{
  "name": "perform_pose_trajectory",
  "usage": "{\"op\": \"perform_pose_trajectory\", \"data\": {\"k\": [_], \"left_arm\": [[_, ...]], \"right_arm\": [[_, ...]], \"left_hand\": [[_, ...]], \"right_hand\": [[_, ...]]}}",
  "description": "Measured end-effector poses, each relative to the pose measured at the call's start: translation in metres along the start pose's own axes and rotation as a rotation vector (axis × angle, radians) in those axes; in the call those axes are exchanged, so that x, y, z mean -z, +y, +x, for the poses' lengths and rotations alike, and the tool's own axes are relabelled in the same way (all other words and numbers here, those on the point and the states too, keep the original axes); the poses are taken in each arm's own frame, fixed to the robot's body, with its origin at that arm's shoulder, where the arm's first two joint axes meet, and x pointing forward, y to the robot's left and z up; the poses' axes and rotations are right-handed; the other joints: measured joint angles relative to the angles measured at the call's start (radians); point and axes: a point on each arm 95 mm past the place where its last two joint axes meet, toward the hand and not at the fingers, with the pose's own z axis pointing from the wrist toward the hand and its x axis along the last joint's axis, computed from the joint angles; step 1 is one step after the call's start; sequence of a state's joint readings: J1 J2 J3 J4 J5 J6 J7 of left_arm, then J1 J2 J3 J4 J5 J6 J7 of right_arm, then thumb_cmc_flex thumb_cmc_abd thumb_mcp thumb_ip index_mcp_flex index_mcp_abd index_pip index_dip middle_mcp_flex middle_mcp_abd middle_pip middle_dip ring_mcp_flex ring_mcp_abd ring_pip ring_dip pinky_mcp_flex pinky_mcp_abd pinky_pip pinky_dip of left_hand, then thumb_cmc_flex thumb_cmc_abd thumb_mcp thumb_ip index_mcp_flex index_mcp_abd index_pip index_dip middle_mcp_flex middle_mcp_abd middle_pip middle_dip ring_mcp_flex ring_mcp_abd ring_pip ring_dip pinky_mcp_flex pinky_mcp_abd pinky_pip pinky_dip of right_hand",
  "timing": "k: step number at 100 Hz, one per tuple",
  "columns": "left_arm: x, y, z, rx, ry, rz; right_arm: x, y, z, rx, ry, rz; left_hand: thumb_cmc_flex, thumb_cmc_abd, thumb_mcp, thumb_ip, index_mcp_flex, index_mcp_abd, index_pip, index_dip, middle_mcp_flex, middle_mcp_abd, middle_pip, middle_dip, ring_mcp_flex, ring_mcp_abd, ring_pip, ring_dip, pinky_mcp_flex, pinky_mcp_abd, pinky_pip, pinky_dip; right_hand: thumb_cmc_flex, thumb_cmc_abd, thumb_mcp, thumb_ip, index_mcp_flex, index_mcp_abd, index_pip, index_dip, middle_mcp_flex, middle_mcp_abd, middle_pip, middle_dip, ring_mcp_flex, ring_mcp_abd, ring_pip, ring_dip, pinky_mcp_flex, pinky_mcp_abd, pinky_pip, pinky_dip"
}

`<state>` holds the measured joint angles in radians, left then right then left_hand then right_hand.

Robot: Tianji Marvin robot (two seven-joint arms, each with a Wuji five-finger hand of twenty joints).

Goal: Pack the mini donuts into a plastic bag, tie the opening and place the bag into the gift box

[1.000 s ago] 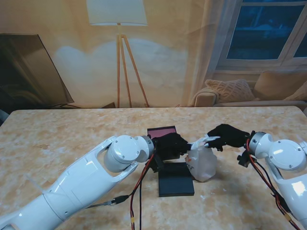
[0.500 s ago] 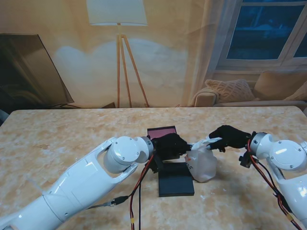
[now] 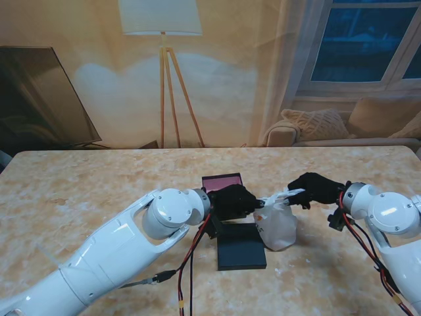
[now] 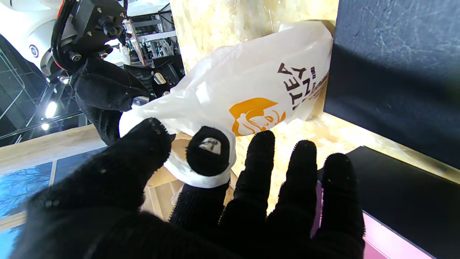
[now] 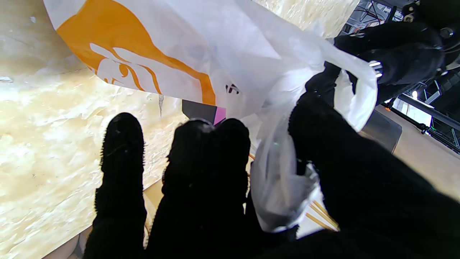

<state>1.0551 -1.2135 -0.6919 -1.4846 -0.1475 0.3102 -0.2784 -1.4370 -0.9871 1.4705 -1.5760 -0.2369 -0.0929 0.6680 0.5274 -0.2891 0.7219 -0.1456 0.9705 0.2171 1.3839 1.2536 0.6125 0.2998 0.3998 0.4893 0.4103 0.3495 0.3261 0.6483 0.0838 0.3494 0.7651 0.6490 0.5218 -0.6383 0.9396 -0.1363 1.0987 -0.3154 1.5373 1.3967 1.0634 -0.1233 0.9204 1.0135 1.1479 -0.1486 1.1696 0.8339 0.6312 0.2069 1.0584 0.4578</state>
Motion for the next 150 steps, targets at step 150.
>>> {"op": "perform_pose_trajectory", "data": {"k": [150], "left_arm": [[-0.001, 0.004, -0.012, -0.036, -0.024, -0.034]], "right_arm": [[-0.001, -0.001, -0.008, -0.039, -0.101, -0.038]], "left_hand": [[0.024, 0.0, -0.004, 0.0, 0.0, -0.006, 0.0, -0.002, 0.013, -0.001, 0.0, 0.0, 0.0, 0.0, 0.0, 0.0, 0.0, 0.0, 0.0, 0.0]], "right_hand": [[0.001, 0.014, -0.013, -0.006, 0.0, 0.0, 0.001, 0.0, 0.01, 0.0, 0.024, 0.001, 0.0, 0.0, 0.049, 0.002, -0.007, 0.01, 0.02, 0.0]]}}
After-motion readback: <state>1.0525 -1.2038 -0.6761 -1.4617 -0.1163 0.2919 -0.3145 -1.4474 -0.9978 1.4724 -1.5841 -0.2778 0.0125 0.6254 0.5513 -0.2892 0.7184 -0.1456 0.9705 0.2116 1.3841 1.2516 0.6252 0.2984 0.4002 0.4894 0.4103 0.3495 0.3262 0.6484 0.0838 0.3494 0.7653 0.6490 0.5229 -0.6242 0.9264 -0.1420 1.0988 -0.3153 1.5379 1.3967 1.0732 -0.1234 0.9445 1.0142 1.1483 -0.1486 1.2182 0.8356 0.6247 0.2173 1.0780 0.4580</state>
